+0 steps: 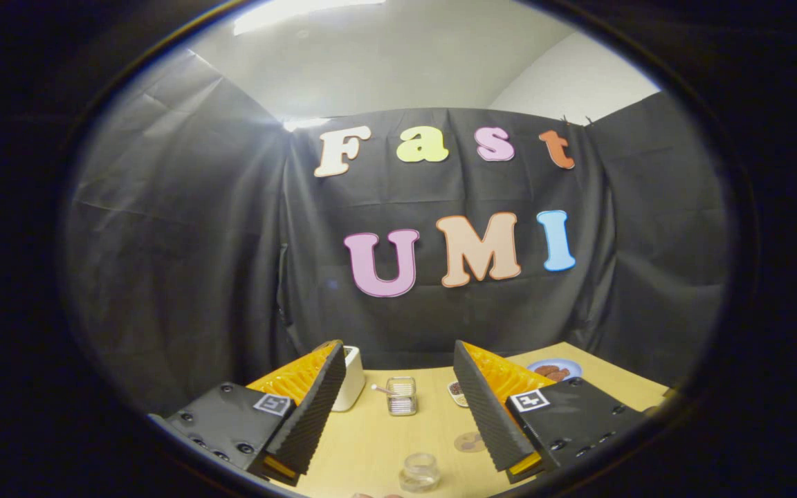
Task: Take the bottle from table, then pour the juice into the cup, finally place the bottle on the coaster
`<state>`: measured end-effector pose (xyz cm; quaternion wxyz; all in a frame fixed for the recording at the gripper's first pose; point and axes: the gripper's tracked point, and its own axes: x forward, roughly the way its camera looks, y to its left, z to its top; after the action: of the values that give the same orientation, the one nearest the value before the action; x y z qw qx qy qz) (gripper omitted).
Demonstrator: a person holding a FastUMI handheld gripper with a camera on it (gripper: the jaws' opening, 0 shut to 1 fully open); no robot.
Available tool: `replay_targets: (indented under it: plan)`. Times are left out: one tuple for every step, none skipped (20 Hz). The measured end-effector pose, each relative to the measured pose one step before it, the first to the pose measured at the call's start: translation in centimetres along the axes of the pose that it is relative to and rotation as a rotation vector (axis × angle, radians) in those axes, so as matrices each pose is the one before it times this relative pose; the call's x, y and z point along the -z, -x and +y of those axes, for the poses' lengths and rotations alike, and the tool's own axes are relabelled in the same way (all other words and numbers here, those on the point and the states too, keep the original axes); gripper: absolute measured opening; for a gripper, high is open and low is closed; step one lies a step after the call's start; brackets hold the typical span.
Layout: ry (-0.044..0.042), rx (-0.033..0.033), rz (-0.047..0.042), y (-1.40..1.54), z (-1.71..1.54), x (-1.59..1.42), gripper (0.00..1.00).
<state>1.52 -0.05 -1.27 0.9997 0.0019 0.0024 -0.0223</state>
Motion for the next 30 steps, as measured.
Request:
replay_targets:
  plan:
    - [-0.00162,0.00366,0.00355,-0.091,-0.058,0.265,0.99]
    - [-0.00099,0.00169,0.00390,-0.020,-0.046,0.397,0.99]
    - [0.00107,0.00217,0.00602,-0.073,-0.002,0.433,0.99]
    - [0.00219,0.00174,0.00761,0.061,-0.034,0.532,0.99]
    - [0.00347,0.00382,0.01004,-0.079,-0.135,0.626,0.99]
    - [0.00315,0.00628,0.01496,0.017,-0.220,0.986,0.99]
    - [0.00146,0.00591,0.01617,-0.057,-0.243,1.017,0.99]
    - [-0.00114,0.00345,0.01891,-0.089,-0.019,0.963,0.99]
    - [-0.00152,0.00184,0.01746,-0.018,-0.101,1.013,0.99]
    - [-0.00058,0.00278,0.02280,0.017,-0.067,1.171,0.99]
    - [0.00062,0.00127,0.02428,-0.076,-0.095,1.242,0.99]
    - [0.00300,0.00167,0.01754,-0.125,-0.045,0.989,0.99]
    - [0.00442,0.00384,0.01567,-0.227,-0.131,0.910,0.99]
    - [0.00199,0.00543,0.01742,-0.287,-0.142,0.959,0.99]
    - [-0.00146,0.00392,0.01730,-0.252,-0.173,0.910,0.99]
    - [-0.00247,0.00527,0.01458,-0.272,-0.080,1.023,0.99]
    - [-0.00308,0.00436,0.01680,-0.331,-0.171,1.060,0.99]
    - [-0.00220,0.00298,0.01746,-0.251,-0.099,0.871,0.99]
    - [0.00026,0.00211,0.01847,-0.330,-0.107,1.055,0.99]
    - [0.00321,0.00246,0.02170,-0.337,-0.173,1.097,0.99]
    - [0.00535,0.00136,0.02154,-0.305,-0.071,0.988,0.99]
    - [0.00611,0.00218,0.01929,-0.298,-0.132,0.954,0.99]
    - [0.00578,0.00281,0.01997,-0.259,-0.197,0.966,0.99]
    - [0.00459,0.00255,0.02165,-0.214,-0.144,1.136,0.99]
    - [0.00313,0.00369,0.02203,-0.303,-0.128,1.011,0.99]
    - [0.00048,0.00109,0.02132,-0.247,-0.138,1.123,0.99]
    - [-0.00228,0.00087,0.01772,-0.304,-0.068,0.906,0.99]
    - [-0.00317,-0.00190,0.01659,-0.198,-0.029,0.825,0.99]
    - [-0.00138,0.00178,0.01667,-0.236,-0.134,0.737,0.99]
    - [-0.00055,0.00130,0.01847,-0.354,0.013,0.885,0.99]
